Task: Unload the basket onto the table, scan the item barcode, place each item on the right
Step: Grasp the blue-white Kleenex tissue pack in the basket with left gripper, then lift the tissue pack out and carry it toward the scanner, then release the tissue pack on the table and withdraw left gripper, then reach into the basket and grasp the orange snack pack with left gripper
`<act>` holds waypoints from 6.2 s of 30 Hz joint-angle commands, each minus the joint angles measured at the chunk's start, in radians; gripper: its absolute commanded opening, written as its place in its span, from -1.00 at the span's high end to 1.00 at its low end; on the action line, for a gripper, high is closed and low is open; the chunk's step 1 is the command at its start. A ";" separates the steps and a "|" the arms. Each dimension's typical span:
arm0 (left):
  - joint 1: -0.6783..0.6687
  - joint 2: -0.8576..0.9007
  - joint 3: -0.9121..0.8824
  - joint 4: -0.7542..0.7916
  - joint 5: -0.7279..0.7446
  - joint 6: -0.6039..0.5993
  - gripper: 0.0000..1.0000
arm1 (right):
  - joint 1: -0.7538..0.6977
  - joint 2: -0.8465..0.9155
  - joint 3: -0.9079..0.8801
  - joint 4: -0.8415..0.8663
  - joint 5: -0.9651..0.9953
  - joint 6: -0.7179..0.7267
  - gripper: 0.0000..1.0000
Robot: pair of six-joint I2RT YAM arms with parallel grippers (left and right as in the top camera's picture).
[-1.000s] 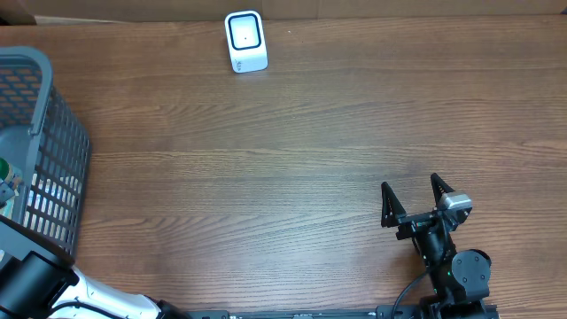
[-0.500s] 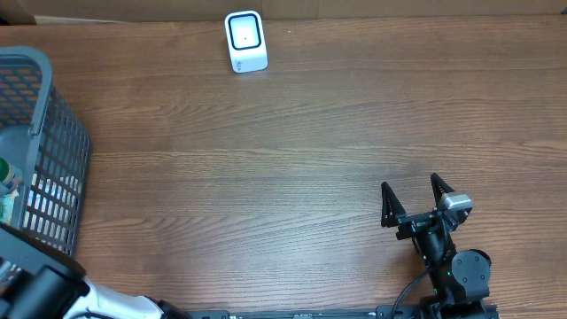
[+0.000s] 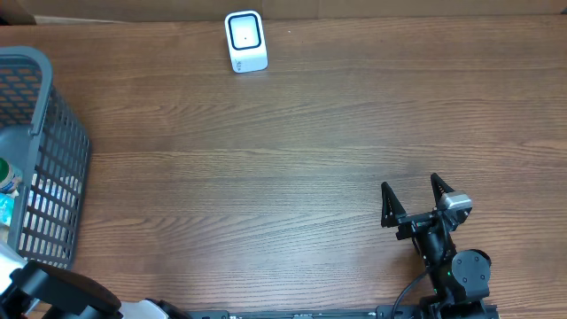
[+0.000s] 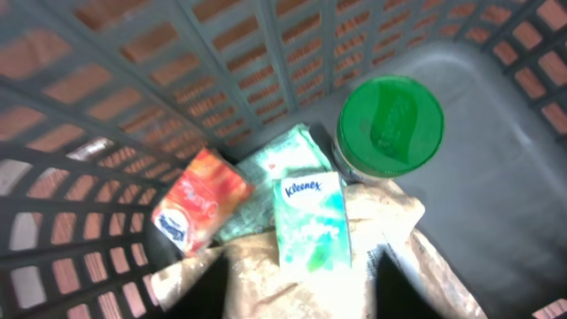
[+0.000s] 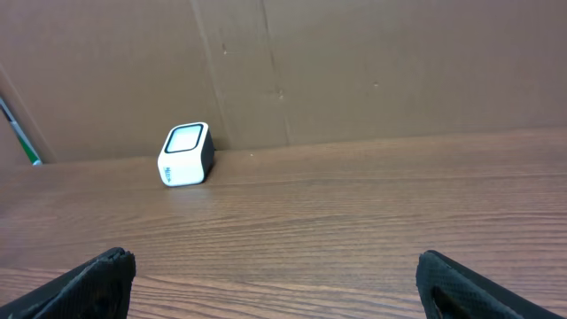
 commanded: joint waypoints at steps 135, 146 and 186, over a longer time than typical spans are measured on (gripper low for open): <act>-1.377 0.298 0.393 -0.366 0.146 -0.321 -1.00 | -0.005 -0.011 -0.011 0.003 -0.005 0.003 -1.00; -1.133 0.238 0.961 -0.780 0.077 -0.211 -0.99 | -0.005 -0.011 -0.011 0.003 -0.005 0.003 -1.00; -0.050 0.184 0.594 -0.763 0.009 -0.328 -0.94 | -0.005 -0.011 -0.011 0.004 -0.005 0.003 -1.00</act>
